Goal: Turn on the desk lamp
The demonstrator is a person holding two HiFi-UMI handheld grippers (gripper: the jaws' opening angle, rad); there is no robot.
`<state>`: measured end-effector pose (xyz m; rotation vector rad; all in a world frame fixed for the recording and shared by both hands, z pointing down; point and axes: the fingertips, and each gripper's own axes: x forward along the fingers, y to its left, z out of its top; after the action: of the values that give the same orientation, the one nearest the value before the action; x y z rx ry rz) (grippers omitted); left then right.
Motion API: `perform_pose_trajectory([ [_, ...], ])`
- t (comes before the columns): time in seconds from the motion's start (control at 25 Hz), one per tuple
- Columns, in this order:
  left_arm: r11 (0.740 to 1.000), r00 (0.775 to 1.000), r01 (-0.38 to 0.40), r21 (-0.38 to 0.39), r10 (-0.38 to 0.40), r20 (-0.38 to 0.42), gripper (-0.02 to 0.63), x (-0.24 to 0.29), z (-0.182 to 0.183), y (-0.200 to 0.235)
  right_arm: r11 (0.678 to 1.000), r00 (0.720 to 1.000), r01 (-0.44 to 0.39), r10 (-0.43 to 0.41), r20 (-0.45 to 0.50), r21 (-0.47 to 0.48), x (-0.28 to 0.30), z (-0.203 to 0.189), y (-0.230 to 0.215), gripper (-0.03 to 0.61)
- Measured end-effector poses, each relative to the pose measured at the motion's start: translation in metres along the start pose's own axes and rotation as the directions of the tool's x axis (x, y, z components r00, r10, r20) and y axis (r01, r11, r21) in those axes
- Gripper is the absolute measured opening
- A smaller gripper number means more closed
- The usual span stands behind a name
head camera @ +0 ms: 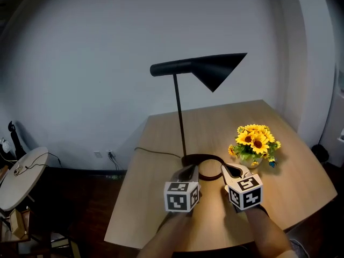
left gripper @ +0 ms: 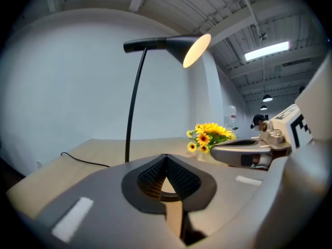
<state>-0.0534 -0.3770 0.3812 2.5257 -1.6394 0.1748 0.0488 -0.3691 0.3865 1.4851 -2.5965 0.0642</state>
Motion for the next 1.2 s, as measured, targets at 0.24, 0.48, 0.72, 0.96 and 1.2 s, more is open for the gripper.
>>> perform_pose_trajectory([
  [0.24, 1.000, 0.996, 0.023, 0.004, -0.023, 0.090, -0.009, -0.057, 0.020, -0.023, 1.000, 0.998, -0.009, 0.011, 0.058, -0.026, -0.041, 0.039, 0.026, 0.000],
  [0.48, 0.999, 0.992, 0.026, -0.027, -0.023, 0.125, -0.009, -0.116, 0.008, -0.050, 0.998, 0.994, -0.048, 0.051, 0.092, -0.029, -0.098, 0.044, 0.062, 0.000],
  [0.72, 1.000, 0.993, 0.020, -0.022, -0.017, 0.118, -0.009, -0.161, -0.021, -0.073, 0.998, 0.997, -0.057, 0.058, 0.056, -0.033, -0.141, 0.021, 0.090, 0.000],
  [0.96, 0.999, 0.991, 0.038, 0.018, -0.040, 0.130, -0.009, -0.201, -0.026, -0.101, 0.998, 0.997, -0.053, 0.054, 0.052, -0.017, -0.182, 0.016, 0.106, 0.000],
  [1.2, 0.996, 0.986, 0.064, 0.059, -0.073, 0.151, -0.006, -0.239, -0.026, -0.129, 0.998, 0.997, -0.063, 0.063, 0.053, -0.005, -0.221, 0.008, 0.126, 0.000],
])
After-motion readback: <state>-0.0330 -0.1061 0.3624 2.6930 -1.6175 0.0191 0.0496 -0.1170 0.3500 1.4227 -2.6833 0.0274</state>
